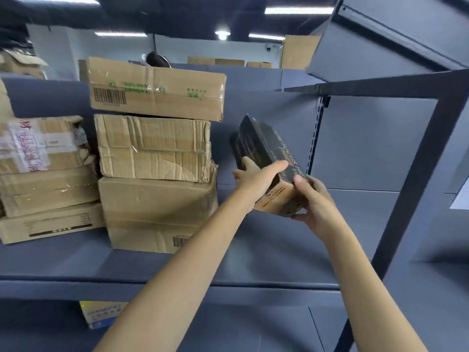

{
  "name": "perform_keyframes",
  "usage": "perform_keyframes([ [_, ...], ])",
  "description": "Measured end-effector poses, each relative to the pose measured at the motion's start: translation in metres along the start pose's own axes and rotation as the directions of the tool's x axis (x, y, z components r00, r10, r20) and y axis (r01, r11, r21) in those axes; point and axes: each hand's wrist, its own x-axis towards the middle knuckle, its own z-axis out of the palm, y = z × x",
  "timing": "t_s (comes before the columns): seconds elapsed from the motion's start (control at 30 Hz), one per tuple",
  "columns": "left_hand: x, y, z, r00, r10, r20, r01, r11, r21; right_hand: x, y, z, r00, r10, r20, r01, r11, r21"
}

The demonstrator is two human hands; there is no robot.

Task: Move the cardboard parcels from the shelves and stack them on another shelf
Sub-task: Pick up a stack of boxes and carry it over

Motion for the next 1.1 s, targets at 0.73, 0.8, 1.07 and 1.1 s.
perform_keyframes([
  [0.73, -0.091, -0.087, -0.070, 0.965, 0.231, -0.127, -0.118, 0.808, 0.577, -0.038, 0.056, 0.013, 0.967, 0.152, 0.203, -0.142, 0.988, -0.060],
  [0.8, -0.099, -0.102, -0.103, 0.839, 0.412, -0.356, -0.145, 0.800, 0.583, -0.034, 0.057, 0.015, 0.979, 0.174, 0.107, -0.185, 0.977, 0.105],
  [1.07, -0.060, -0.156, -0.230, 0.688, 0.239, -0.685, -0.149, 0.971, 0.189, -0.020, 0.051, 0.051, 0.928, 0.281, 0.243, -0.329, 0.925, 0.190],
  [1.1, -0.054, -0.159, -0.237, 0.767, 0.207, -0.607, -0.157, 0.978, 0.135, -0.017, 0.049, 0.055, 0.929, 0.286, 0.236, -0.336, 0.918, 0.211],
])
